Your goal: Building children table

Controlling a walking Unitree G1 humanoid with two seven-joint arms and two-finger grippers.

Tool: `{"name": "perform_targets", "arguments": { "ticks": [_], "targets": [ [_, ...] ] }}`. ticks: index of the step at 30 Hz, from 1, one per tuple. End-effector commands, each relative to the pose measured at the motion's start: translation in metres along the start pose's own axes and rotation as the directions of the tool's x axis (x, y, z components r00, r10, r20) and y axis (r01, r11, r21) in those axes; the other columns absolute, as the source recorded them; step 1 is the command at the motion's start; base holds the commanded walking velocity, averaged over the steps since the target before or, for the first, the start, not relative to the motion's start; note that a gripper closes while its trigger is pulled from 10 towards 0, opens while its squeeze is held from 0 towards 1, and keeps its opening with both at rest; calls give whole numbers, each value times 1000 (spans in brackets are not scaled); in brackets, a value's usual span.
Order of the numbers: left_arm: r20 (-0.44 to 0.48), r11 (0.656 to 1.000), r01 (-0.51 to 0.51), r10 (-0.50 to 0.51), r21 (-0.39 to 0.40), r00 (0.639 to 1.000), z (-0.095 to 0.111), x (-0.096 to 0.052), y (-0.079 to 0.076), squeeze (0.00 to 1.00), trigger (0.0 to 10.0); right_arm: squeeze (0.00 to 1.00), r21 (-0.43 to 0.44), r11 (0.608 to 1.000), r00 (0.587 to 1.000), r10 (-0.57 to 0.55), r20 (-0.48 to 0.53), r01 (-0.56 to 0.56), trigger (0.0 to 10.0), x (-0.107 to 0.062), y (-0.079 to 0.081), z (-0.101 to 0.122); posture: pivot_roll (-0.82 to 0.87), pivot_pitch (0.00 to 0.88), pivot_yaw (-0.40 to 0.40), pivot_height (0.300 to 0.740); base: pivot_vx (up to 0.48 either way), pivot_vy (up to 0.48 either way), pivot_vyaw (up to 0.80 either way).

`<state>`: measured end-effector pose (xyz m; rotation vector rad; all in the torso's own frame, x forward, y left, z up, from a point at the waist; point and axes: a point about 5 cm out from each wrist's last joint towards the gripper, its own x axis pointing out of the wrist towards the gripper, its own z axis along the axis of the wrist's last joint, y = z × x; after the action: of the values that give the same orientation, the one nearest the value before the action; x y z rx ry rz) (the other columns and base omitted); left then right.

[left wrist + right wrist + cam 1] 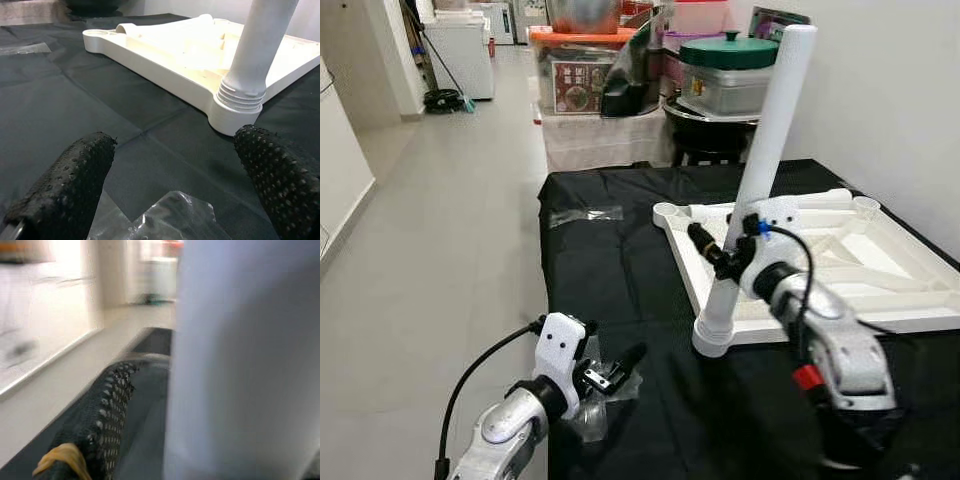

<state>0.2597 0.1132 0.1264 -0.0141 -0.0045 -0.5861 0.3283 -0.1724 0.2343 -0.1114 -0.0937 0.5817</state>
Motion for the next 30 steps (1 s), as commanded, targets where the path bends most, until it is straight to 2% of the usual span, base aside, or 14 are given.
{"name": "perform_targets", "arguments": {
  "ticks": [1, 4, 5, 12, 13, 15, 16, 17, 18, 19, 22, 30],
  "targets": [
    [-10, 1000, 11, -11, -9, 1000, -1, 2, 0, 0, 10000, 0, 4, 978, 978, 207, 22, -207, 10000, -4, -5, 1, 61, 0, -57, 740, 0, 0, 0],
    [-9, 1000, 11, -11, -9, 1000, -1, 2, 1, 0, 10000, 0, 19, 969, 970, 244, 20, -244, 10000, -5, -7, -1, 61, 0, -57, 740, 0, 0, 0],
    [-7, 1000, 13, -13, -8, 1000, 0, 3, 0, 0, 10000, 0, 49, 952, 953, 301, 21, -301, 10000, -1, -11, -4, 69, 0, -62, 740, 0, 0, 0],
    [-6, 1000, 11, -11, -7, 1000, 0, 3, 0, 0, 10000, 0, 89, 922, 926, 376, 33, -377, 10000, 5, -13, -8, 76, 0, -66, 740, 0, 0, 0],
    [-6, 1000, 10, -10, -6, 1000, 0, 3, 0, 0, 10000, 0, 94, 909, 914, 404, 39, -406, 10000, 10, -13, -9, 84, 0, -71, 740, 0, 0, 0],
    [-6, 1000, 10, -10, -6, 1000, 0, 3, 0, 0, 10000, 0, 94, 909, 914, 404, 39, -406, 10000, 10, -13, -9, 84, 0, -71, 740, 0, 0, 0],
    [-6, 1000, 8, -8, -4, 1000, 0, 2, 0, 0, 10000, 0, 98, 894, 900, 434, 50, -436, 10000, 16, -10, -9, 88, 0, -76, 740, 0, 0, 0],
    [-7, 1000, 4, -4, -3, 1000, -1, 2, 0, 0, 10000, 0, 98, 879, 884, 463, 62, -467, 3333, 23, -8, -8, 96, 0, -82, 740, 0, 0, 0],
    [-7, 1000, 2, -2, -2, 1000, -1, 2, 1, 0, 10000, 0, 98, 867, 873, 483, 71, -488, 3333, 27, -6, -8, 102, 0, -87, 740, 0, 0, 0],
    [-7, 1000, -1, 1, -2, 1000, -1, 1, 1, 0, 10000, 0, 100, 855, 860, 503, 79, -509, 0, 28, -6, -8, 102, 0, -87, 740, 0, 0, 0],
    [-6, 1000, -6, 6, -2, 1000, -1, 0, 2, 0, 10000, 0, 101, 841, 846, 523, 101, -532, 0, 29, -9, -7, 102, 0, -87, 740, 0, 0, 0],
    [-8, 1000, -5, 5, -4, 1000, -2, 0, 0, 0, 10000, 0, 98, 835, 840, 534, 96, -542, 0, 22, -13, -10, 94, 0, -87, 740, 0, 0, 0]
  ]
}}
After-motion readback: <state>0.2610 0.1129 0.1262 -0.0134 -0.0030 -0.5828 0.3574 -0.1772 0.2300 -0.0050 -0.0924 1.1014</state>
